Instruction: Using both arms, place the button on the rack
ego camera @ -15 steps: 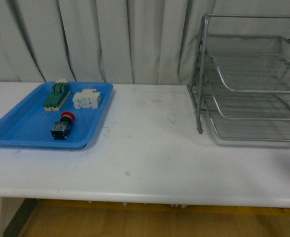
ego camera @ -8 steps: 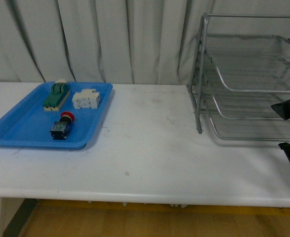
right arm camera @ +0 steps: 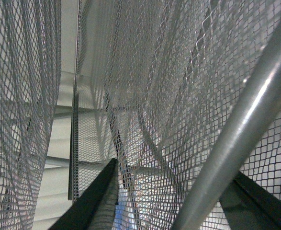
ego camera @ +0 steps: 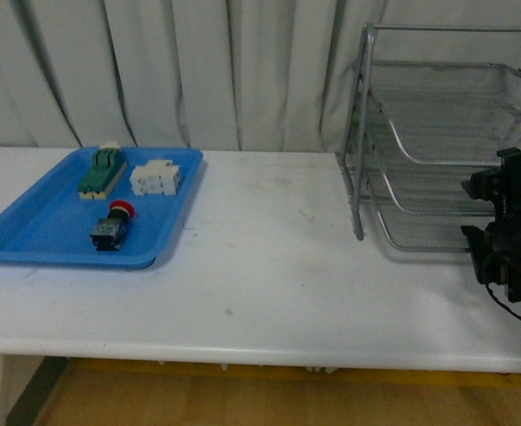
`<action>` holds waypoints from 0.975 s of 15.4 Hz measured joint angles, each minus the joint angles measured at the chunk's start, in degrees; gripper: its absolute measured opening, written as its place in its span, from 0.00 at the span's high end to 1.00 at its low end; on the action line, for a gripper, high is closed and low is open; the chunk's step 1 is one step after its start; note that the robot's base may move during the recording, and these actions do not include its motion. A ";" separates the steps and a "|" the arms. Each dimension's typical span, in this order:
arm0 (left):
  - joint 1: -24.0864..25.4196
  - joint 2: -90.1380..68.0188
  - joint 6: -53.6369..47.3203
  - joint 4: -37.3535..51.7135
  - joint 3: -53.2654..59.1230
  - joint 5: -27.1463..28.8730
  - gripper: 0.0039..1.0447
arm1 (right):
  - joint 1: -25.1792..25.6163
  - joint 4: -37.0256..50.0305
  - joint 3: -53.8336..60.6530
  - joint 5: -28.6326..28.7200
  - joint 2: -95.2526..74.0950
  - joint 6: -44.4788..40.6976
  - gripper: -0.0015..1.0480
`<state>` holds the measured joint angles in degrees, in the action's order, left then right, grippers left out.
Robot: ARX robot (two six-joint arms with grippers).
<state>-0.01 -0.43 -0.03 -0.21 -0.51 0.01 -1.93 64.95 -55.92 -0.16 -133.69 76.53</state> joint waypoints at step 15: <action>0.00 0.00 0.00 0.00 0.00 0.00 0.06 | -1.79 10.27 25.70 -4.35 7.56 5.73 0.55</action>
<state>-0.01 -0.43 -0.03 -0.21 -0.51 0.01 -3.73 75.22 -30.22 -4.51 -126.13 82.26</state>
